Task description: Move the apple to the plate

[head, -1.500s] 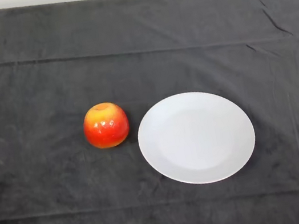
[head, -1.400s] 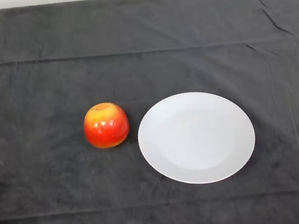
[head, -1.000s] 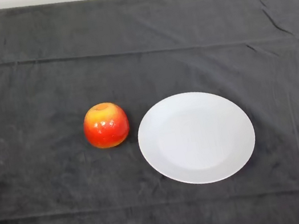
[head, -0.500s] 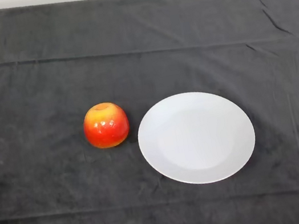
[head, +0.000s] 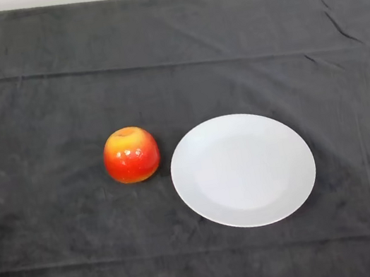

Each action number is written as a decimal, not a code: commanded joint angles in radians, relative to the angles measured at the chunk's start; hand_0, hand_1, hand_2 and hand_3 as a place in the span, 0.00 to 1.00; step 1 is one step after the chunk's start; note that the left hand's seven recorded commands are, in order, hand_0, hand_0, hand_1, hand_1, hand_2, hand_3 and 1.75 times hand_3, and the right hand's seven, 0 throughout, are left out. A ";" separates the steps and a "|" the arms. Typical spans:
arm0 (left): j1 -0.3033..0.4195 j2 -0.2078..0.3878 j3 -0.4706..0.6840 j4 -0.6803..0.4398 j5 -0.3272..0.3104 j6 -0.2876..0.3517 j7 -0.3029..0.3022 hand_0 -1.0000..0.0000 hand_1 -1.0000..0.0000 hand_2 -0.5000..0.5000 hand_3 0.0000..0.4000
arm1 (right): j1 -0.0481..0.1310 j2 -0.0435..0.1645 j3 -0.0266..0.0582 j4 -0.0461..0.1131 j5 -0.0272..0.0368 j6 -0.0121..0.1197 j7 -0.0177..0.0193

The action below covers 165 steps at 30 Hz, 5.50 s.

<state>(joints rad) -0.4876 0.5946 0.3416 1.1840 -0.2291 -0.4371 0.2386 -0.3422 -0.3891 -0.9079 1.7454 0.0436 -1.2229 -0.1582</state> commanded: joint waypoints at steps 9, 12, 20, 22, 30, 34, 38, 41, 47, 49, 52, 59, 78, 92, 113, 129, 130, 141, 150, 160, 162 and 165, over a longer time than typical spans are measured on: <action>-0.054 0.006 0.000 -0.034 0.049 -0.077 -0.016 1.00 1.00 0.50 0.00 | 0.088 0.141 -0.0079 0.095 -0.0012 0.081 0.0041; -0.065 0.002 -0.009 -0.033 0.062 -0.095 -0.020 1.00 1.00 0.50 0.00 | 0.088 0.141 -0.0079 0.095 -0.0012 0.081 0.0041; -0.092 -0.004 -0.038 -0.027 0.100 -0.147 -0.043 1.00 1.00 0.50 0.00 | 0.088 0.141 -0.0079 0.095 -0.0013 0.081 0.0040; -0.098 -0.006 -0.047 -0.025 0.110 -0.162 -0.048 1.00 1.00 0.50 0.00 | 0.088 0.141 -0.0079 0.095 -0.0013 0.081 0.0040; -0.117 -0.024 -0.083 -0.018 0.154 -0.224 -0.063 1.00 1.00 0.50 0.00 | 0.088 0.141 -0.0081 0.096 -0.0015 0.081 0.0040; -0.123 -0.031 -0.097 -0.014 0.172 -0.250 -0.072 1.00 1.00 0.50 0.00 | 0.088 0.141 -0.0082 0.096 -0.0016 0.081 0.0040; -0.133 -0.034 -0.109 -0.010 0.186 -0.266 -0.084 1.00 1.00 0.50 0.00 | 0.088 0.141 -0.0083 0.096 -0.0017 0.081 0.0040; -0.142 -0.037 -0.118 -0.007 0.196 -0.274 -0.091 1.00 1.00 0.50 0.00 | 0.087 0.141 -0.0084 0.096 -0.0018 0.081 0.0040; -0.163 -0.054 -0.138 -0.001 0.219 -0.282 -0.093 1.00 1.00 0.50 0.00 | 0.087 0.141 -0.0086 0.096 -0.0020 0.081 0.0040; -0.171 -0.061 -0.146 0.001 0.227 -0.283 -0.093 1.00 1.00 0.50 0.00 | 0.087 0.141 -0.0087 0.096 -0.0021 0.081 0.0040; -0.183 -0.067 -0.155 0.003 0.235 -0.281 -0.101 1.00 1.00 0.50 0.00 | 0.087 0.141 -0.0088 0.096 -0.0022 0.081 0.0039; -0.219 -0.070 -0.173 0.006 0.251 -0.266 -0.124 1.00 1.00 0.50 0.00 | 0.087 0.141 -0.0090 0.096 -0.0025 0.080 0.0039; -0.284 -0.187 -0.268 -0.012 0.337 -0.245 -0.101 1.00 1.00 0.50 0.00 | 0.088 0.141 -0.0094 0.096 -0.0030 0.081 0.0037; -0.292 -0.244 -0.330 -0.019 0.370 -0.249 -0.162 1.00 1.00 0.50 0.00 | 0.088 0.141 -0.0095 0.096 -0.0031 0.081 0.0036; -0.329 -0.333 -0.468 0.004 0.478 -0.220 -0.161 1.00 1.00 0.50 0.00 | 0.088 0.141 -0.0096 0.096 -0.0033 0.081 0.0036; -0.339 -0.319 -0.585 0.046 0.597 -0.184 -0.124 1.00 1.00 0.50 0.00 | 0.088 0.141 -0.0101 0.096 -0.0038 0.080 0.0035; -0.340 -0.317 -0.591 0.050 0.603 -0.179 -0.123 1.00 1.00 0.50 0.00 | 0.088 0.141 -0.0101 0.096 -0.0038 0.080 0.0035; -0.347 -0.302 -0.619 0.078 0.630 -0.110 -0.133 1.00 1.00 0.50 0.00 | 0.088 0.140 -0.0105 0.097 -0.0044 0.080 0.0034; -0.346 -0.315 -0.601 0.092 0.600 -0.048 -0.164 1.00 1.00 0.50 0.00 | 0.088 0.140 -0.0108 0.097 -0.0048 0.080 0.0033; -0.349 -0.333 -0.576 0.094 0.556 0.012 -0.211 0.45 0.88 0.29 0.55 | 0.088 0.140 -0.0110 0.097 -0.0050 0.080 0.0032; -0.350 -0.335 -0.571 0.093 0.548 0.022 -0.221 0.00 0.29 0.36 1.00 | 0.088 0.141 -0.0110 0.096 -0.0050 0.080 0.0032; -0.351 -0.338 -0.565 0.091 0.536 0.033 -0.233 0.00 0.00 0.50 1.00 | 0.088 0.141 -0.0110 0.096 -0.0050 0.080 0.0032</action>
<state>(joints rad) -0.7849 0.2757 -0.2295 1.2339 0.3249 -0.4207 0.0177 -0.3471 -0.3899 -0.9082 1.7455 0.0433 -1.2231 -0.1582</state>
